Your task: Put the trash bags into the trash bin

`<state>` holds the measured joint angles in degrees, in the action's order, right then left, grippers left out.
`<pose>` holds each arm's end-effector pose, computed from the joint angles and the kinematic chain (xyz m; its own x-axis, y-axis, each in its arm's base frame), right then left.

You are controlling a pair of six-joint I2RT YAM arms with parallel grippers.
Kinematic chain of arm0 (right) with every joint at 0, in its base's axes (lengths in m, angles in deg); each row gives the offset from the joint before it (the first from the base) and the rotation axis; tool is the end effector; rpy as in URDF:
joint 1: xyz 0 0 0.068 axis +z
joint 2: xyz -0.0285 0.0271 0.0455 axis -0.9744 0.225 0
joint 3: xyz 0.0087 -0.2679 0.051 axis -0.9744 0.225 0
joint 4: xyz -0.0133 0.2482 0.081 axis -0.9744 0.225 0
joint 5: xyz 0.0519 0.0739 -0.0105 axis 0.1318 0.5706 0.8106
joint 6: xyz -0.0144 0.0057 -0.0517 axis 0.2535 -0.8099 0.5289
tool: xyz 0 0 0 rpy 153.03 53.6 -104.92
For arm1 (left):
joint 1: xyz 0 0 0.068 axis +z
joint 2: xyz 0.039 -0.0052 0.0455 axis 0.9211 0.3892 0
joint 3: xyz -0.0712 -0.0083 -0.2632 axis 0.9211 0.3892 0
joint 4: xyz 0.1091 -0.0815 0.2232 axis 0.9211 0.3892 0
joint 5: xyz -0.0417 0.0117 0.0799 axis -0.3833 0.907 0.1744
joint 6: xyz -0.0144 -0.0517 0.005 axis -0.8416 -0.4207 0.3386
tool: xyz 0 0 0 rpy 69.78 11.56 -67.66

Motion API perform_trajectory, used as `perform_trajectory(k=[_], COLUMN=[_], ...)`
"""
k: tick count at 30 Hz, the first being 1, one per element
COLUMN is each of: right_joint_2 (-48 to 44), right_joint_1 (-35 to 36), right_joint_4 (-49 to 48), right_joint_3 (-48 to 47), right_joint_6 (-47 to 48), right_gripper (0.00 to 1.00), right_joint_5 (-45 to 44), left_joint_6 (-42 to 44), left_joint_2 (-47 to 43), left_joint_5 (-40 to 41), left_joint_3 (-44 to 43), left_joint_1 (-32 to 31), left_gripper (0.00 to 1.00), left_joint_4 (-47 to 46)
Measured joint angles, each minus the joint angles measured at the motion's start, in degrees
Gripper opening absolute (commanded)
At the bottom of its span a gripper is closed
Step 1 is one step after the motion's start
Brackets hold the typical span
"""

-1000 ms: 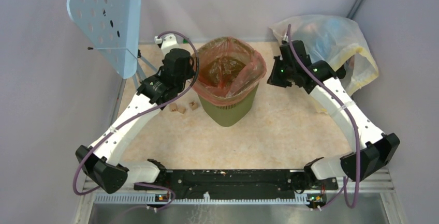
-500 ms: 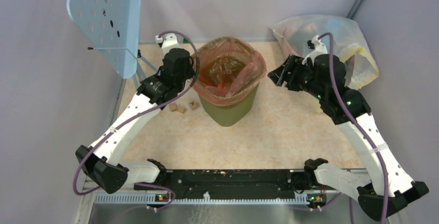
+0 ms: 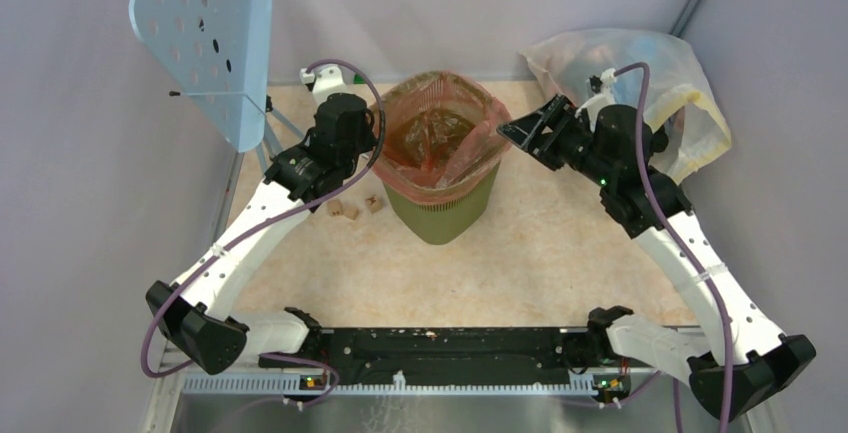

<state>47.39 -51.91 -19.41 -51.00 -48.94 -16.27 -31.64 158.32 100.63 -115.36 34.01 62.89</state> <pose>0.1985 0.0992 0.4103 -0.5582 0.5762 -0.5970 -0.2034 0.6026 0.7717 0.2391 -0.1341 0.4031 -0.3519 -0.3332 -0.8747 -0.1305 0.9428 -0.3066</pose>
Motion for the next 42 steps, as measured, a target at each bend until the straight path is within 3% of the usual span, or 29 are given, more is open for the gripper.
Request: perform_trajectory(k=[14,20,32,42], right_joint_2=[3.2,3.8,3.9,3.4], right_joint_1=[0.0,-0.2,-0.5,-1.6], right_joint_4=[-0.8,-0.4,6.4,8.1], right_joint_3=[0.4,0.3,-3.7,-1.0], right_joint_6=[-3.6,-3.0,2.7,5.1], right_gripper=[0.45,0.0,0.0,0.0], right_joint_5=[-0.3,-0.5,-5.2,-7.1], left_joint_6=[0.5,1.0,3.2,4.5], left_joint_2=[0.0,0.0,-0.1,-0.2], left_joint_5=[-0.1,-0.2,-1.3,-2.7], left_joint_3=[0.0,0.0,-0.4,-1.0], left_joint_1=[0.0,0.0,0.0,0.1], left_gripper=[0.09,0.15,0.28,0.26], left_joint_4=[-0.1,-0.2,-0.8,-1.0])
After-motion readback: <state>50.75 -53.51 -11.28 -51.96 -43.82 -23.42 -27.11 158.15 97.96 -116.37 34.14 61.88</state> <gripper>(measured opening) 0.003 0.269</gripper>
